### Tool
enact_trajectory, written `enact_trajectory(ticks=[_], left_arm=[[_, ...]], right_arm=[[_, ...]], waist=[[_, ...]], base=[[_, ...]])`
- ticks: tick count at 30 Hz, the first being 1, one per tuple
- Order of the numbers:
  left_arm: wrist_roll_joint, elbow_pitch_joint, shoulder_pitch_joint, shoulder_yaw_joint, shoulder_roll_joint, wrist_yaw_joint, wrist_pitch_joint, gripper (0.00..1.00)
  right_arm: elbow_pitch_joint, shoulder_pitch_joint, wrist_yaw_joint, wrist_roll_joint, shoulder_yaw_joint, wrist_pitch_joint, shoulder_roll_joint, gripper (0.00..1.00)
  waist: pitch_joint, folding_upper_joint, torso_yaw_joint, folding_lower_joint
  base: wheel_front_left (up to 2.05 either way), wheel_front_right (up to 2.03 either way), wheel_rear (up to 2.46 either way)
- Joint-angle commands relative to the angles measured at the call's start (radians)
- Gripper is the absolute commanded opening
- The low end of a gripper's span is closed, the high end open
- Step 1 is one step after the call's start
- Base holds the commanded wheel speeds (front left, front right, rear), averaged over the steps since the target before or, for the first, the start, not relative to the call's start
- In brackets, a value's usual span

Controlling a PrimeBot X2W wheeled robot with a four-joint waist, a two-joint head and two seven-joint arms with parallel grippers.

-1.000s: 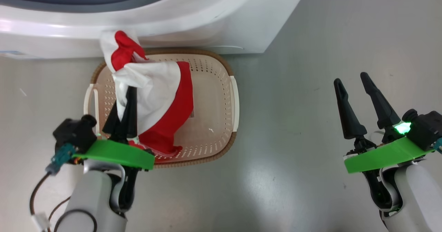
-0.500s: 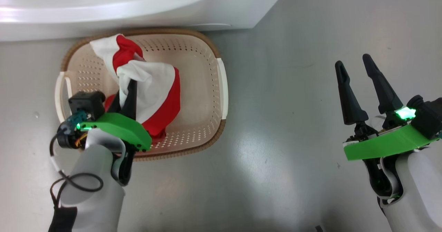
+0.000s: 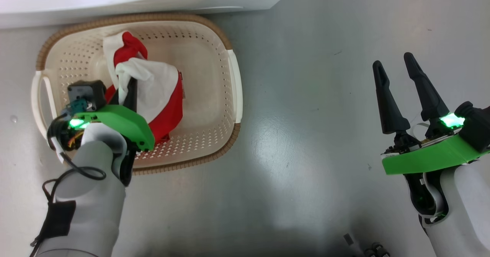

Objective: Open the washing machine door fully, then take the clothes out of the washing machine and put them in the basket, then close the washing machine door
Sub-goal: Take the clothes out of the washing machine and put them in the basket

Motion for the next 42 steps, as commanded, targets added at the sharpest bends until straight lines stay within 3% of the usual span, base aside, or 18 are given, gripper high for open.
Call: enact_trajectory(ticks=[1,3,4,5,17,42], left_arm=[[0.005,-0.003,0.015,0.021,0.037,-0.005,-0.005,0.06],[0.007,0.003,0.007,0.023,0.035,-0.004,-0.005,0.58],[0.007,0.004,0.004,0.026,0.034,-0.004,-0.005,0.88],[0.007,0.005,0.003,0.028,0.034,-0.004,-0.005,1.00],[0.006,-0.035,0.047,0.057,0.022,-0.005,-0.005,1.00],[0.005,-0.445,0.370,0.109,0.011,-0.005,-0.005,1.00]], right_arm=[[-0.025,0.013,0.005,-0.007,0.020,-0.006,-0.001,1.00],[-0.026,0.015,0.005,-0.008,0.018,-0.006,-0.001,1.00],[-0.026,0.015,0.005,-0.009,0.018,-0.006,-0.001,1.00],[-0.026,0.016,0.005,-0.009,0.017,-0.006,0.000,1.00],[-0.006,0.019,0.005,-0.007,0.019,-0.006,-0.008,1.00],[0.074,0.142,0.005,0.010,0.023,-0.006,-0.041,1.00]], waist=[[0.005,0.0000,-0.003,0.0000],[0.005,0.0000,-0.002,0.0000],[0.006,0.0000,-0.002,0.0000],[0.005,0.0000,-0.002,0.0000],[-0.054,0.0000,0.011,0.0000],[-0.389,0.0000,0.058,0.0000]], base=[[0.00,0.00,0.00],[0.00,0.00,0.00],[0.00,0.00,0.00],[0.00,0.00,0.00],[0.00,0.00,0.00],[0.00,0.00,0.00]])
